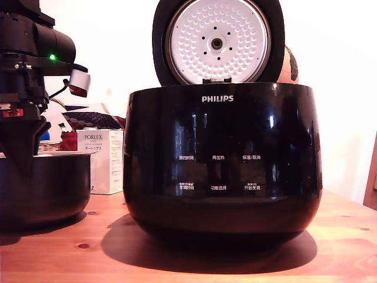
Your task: Pick up the metallic pot next to the rice cooker
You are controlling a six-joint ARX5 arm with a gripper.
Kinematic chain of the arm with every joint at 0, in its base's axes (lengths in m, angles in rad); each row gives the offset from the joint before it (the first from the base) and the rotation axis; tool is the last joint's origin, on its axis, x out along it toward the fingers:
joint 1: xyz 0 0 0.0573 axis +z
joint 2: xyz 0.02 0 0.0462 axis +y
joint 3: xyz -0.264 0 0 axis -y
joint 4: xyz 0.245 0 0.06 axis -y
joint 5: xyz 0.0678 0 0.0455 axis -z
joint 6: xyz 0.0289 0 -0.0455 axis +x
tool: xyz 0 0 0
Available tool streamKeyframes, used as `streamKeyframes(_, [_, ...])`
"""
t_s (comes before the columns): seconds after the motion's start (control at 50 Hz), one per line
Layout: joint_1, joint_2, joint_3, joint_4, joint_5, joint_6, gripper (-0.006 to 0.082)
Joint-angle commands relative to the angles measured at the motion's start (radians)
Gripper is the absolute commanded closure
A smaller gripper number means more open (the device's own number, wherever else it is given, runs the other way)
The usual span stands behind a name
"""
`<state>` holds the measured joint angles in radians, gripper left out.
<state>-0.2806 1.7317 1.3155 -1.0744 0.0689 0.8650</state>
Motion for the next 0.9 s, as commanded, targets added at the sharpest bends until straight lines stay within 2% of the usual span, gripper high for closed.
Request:
streamKeyframes(0.0, [0.004,0.010,-0.005,0.002,0.000,0.018,0.0794])
streamKeyframes(0.34, [-0.003,-0.019,-0.004,-0.022,-0.056,0.018,0.0788])
streamKeyframes(0.74, [-0.008,-0.180,-0.004,-0.039,-0.146,0.018,0.0788])
streamKeyframes(0.88, [-0.042,-0.240,0.006,-0.104,-0.191,0.026,0.0789])
